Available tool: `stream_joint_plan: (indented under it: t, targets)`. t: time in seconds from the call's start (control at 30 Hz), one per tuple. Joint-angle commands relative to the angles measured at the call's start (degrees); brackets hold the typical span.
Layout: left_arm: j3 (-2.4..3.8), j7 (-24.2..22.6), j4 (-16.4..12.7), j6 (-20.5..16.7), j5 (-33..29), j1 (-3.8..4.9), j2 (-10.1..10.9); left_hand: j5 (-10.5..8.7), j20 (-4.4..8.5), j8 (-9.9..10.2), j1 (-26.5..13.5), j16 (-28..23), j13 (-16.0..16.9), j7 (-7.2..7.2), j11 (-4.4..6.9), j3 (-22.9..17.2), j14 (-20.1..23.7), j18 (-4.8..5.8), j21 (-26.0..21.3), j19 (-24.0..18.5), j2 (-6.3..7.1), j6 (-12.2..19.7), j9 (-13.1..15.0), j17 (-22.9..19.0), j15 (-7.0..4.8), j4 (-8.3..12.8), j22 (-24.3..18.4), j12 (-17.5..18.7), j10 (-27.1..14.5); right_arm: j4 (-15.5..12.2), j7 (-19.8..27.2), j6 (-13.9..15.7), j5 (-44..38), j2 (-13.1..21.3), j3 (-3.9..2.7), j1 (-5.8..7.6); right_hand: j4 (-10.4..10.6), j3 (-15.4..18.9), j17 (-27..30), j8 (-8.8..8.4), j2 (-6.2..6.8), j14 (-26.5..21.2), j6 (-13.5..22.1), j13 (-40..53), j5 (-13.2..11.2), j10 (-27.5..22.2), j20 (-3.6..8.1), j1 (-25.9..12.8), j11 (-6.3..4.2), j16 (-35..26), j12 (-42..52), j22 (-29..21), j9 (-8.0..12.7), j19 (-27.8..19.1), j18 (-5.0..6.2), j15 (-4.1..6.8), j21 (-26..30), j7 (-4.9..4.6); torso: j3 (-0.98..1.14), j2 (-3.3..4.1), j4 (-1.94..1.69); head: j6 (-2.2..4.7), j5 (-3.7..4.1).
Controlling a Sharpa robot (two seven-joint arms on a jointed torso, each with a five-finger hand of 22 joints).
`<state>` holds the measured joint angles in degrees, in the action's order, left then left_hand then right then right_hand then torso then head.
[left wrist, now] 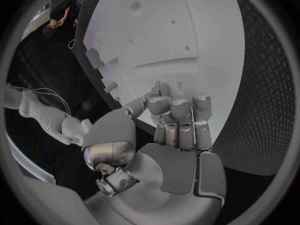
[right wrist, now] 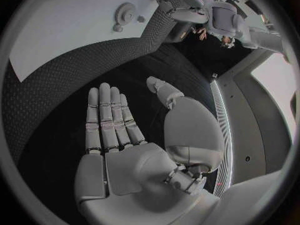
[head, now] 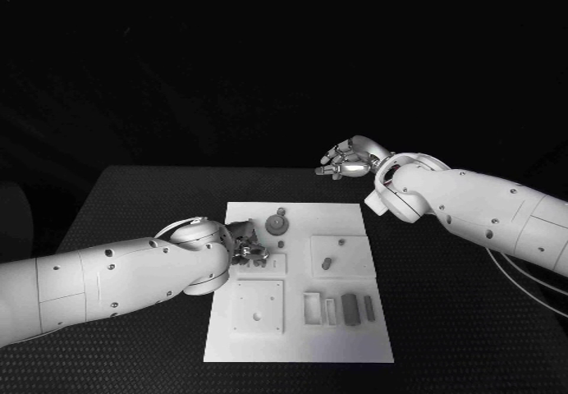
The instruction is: Assemble the parts on the task board
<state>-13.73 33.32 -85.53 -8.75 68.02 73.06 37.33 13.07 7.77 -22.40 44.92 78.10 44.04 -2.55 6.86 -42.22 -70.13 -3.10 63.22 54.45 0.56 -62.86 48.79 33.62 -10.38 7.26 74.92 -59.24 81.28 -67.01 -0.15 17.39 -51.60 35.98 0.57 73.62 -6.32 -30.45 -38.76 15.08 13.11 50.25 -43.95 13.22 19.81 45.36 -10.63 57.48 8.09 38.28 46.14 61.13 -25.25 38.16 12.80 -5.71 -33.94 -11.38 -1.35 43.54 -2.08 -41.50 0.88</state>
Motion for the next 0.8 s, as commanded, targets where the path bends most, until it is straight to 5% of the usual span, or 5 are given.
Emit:
stream_joint_plan:
  t: [0.03, 0.8]
  targets:
    - [0.01, -0.27, -0.17, 0.34, 0.44, -0.12, -0.11, 0.38, 7.58, -0.38, 2.97, 0.18, -0.09, 4.01, 0.81, -0.15, -0.84, -0.53, 0.19, 0.08, -2.21, -8.43, 0.1, -0.05, -1.22, -0.09, 0.77, 0.18, -1.35, -0.15, 0.6, -0.69, 0.06, 0.06, -0.01, -0.03, 0.35, 0.15, 0.08, 0.38, 0.1, -0.51, 0.48, -0.06, 0.23, -0.53, -0.32, -0.54, -0.04, 0.4, 0.23, 0.08, 0.1, -0.07, 0.65, 0.05, 0.23, -1.31, 0.0, -0.02, -0.01, -0.05, -0.03]
    - [0.01, -0.13, -0.22, 1.16, 0.45, -0.41, -0.09, 0.32, 7.59, -0.37, 3.17, 0.18, -0.11, 4.02, 0.82, -0.1, -0.86, -0.54, 0.19, 0.09, -2.19, -8.41, 0.12, -0.11, -1.27, -0.21, 0.77, 0.17, -1.36, -0.11, 0.62, -0.73, 0.17, 0.06, -0.01, -0.1, 0.37, 0.21, 0.14, 0.41, 0.08, -0.56, 0.5, -0.22, 0.31, -0.57, -0.36, -0.52, -0.04, 0.45, 0.32, 0.14, 0.15, -0.11, 0.69, 0.05, 0.27, -1.32, -0.02, 0.0, -0.01, -0.24, -0.1]
